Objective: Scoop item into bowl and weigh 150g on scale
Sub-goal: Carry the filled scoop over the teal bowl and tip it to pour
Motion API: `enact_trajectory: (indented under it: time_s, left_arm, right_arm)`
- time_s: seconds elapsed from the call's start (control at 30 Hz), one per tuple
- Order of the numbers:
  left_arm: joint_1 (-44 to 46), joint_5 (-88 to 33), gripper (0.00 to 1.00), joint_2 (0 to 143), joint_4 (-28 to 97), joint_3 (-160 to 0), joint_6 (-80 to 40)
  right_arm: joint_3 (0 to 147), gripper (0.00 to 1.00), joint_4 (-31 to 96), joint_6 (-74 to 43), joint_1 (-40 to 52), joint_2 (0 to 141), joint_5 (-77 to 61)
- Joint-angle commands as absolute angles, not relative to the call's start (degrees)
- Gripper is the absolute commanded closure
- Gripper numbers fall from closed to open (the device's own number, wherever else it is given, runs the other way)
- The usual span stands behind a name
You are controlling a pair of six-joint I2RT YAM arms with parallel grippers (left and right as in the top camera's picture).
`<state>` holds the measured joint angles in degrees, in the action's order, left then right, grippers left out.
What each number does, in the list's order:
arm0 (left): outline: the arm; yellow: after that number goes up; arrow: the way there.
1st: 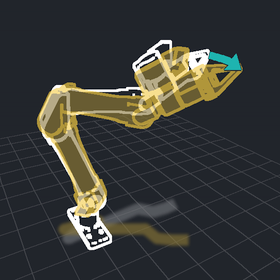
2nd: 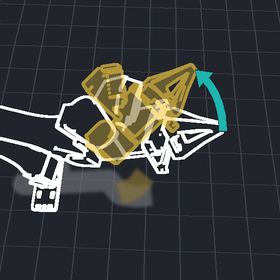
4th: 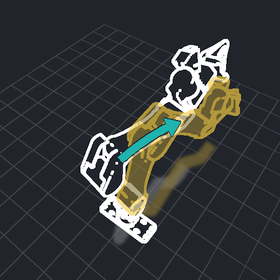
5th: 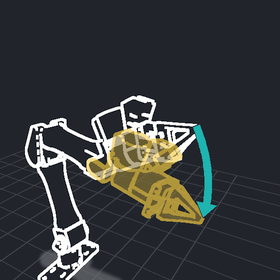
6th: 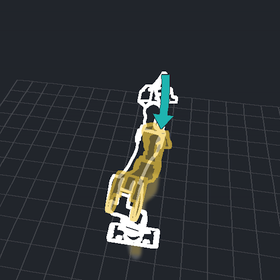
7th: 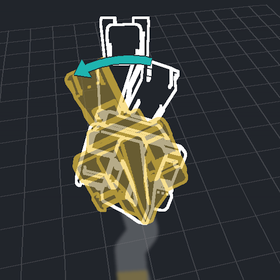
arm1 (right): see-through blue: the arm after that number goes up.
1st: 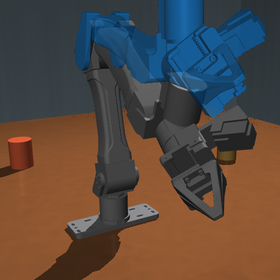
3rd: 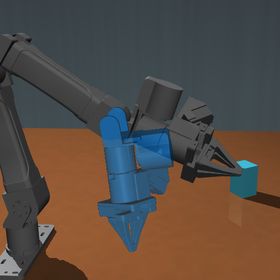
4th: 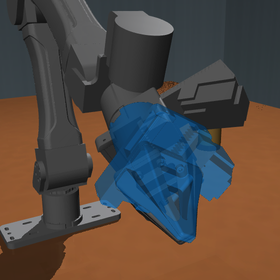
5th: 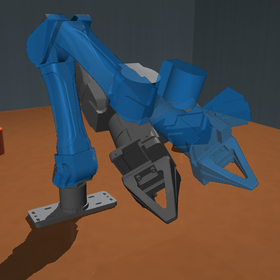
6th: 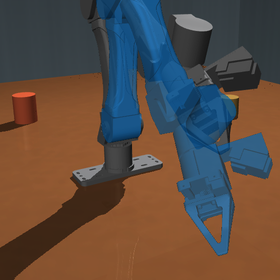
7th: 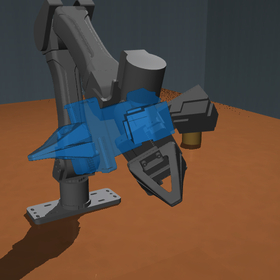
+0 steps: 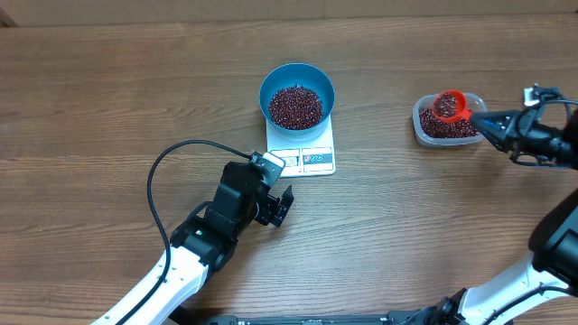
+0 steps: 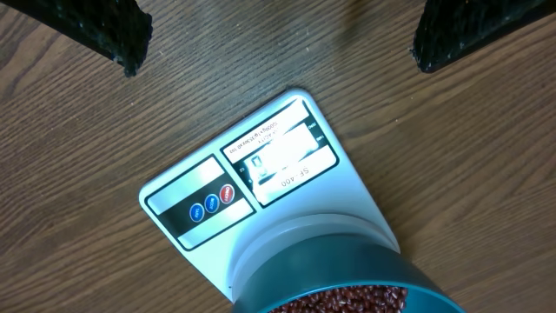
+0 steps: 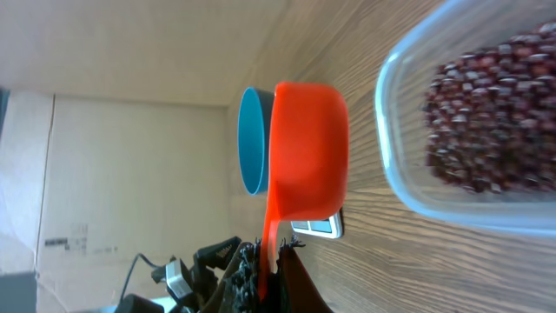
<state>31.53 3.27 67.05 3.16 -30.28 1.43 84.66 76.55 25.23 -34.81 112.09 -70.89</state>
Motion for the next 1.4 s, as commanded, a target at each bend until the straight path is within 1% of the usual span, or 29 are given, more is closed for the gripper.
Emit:
enact_trajectory:
  time_s: [0.0,0.13,0.2,0.4,0.6,0.67,0.77,0.9,1.03,1.13,1.27,1.37]
  left_arm:
    - [31.8,3.4,0.0,67.5,3.0,-30.0,0.7]
    - [31.8,3.4,0.0,67.5,3.0,-30.0,0.7]
    - [31.8,3.4,0.0,67.5,3.0,-30.0,0.7]
    - [31.8,3.4,0.01,67.5,3.0,-30.0,0.7]
    - [31.8,3.4,0.0,67.5,3.0,-30.0,0.7]
    - [31.8,3.4,0.0,67.5,3.0,-30.0,0.7]
    - [31.8,3.4,0.0,67.5,3.0,-30.0,0.7]
    - [31.8,3.4,0.0,67.5,3.0,-30.0,0.7]
    - [31.8,3.4,0.0,67.5,3.0,-30.0,0.7]
    - [31.8,3.4,0.0,67.5,3.0,-30.0,0.7]
    - [31.8,3.4,0.0,67.5,3.0,-30.0,0.7]
    - [31.8,3.4,0.0,67.5,3.0,-30.0,0.7]
  right_arm:
    - [84.8,0.96,76.6,27.3,-30.7,112.2,-74.3]
    - [86.2,0.96,75.9,26.7,-25.2,112.2,-75.4]
    - [86.8,0.96,74.3,24.3,-22.5,112.2,-76.2]
    - [88.2,0.96,61.5,9.1,-13.6,112.2,-76.4]
    - [88.3,0.96,44.7,-9.1,-4.6,112.2,-71.9]
    - [88.3,0.96,39.9,-13.9,-2.0,112.2,-70.3]
    - [88.6,0.96,35.6,-18.1,1.2,112.2,-67.9]
    - [91.1,0.96,36.6,-18.4,5.0,112.2,-61.6]
    - [95.8,0.96,42.4,-17.3,8.4,112.2,-50.8]
    - [101.4,0.96,49.4,-13.3,11.2,112.2,-40.4]
    - [106.6,0.96,55.4,-8.9,15.2,112.2,-28.0]
    - [109.8,0.96,58.9,-8.4,18.9,112.2,-15.7]
